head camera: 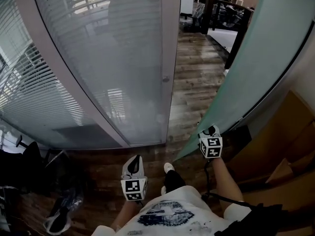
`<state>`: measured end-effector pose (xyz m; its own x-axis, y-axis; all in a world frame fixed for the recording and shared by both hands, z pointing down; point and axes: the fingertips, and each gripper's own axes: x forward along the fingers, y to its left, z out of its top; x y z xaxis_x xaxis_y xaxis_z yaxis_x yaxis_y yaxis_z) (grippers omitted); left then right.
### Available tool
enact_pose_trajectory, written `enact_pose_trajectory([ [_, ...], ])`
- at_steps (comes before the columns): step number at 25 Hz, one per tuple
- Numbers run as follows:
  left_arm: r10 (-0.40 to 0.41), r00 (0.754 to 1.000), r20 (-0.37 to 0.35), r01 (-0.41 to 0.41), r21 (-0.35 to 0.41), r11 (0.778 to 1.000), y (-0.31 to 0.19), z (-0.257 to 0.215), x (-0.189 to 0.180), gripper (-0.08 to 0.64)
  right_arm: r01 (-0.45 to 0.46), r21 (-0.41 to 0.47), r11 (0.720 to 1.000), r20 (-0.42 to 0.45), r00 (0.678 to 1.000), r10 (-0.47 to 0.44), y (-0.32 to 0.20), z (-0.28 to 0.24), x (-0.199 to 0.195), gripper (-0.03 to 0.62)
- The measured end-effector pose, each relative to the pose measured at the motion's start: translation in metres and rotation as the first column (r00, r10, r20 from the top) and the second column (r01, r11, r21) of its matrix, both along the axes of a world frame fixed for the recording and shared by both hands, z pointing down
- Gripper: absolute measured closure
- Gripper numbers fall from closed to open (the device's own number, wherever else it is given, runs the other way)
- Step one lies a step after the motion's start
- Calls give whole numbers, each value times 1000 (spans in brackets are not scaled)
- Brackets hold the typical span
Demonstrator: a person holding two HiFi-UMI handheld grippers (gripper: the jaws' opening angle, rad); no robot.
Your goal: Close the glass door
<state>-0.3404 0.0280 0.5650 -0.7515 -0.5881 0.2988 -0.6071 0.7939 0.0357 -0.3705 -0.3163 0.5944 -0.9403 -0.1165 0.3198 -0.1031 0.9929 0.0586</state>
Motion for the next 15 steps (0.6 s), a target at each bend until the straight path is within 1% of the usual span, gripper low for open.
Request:
enact_pose_trajectory([
  [6,1,1000,7,-1,-3,1000,-11,-3,-20,557,-12,20,1000,-11,1000,12,-1,0,-24,425],
  [15,-4,1000,31,4,-16,1000,-34,-16,-57,557,-66,30,997,-3,998,66,-5,-1,-65,426],
])
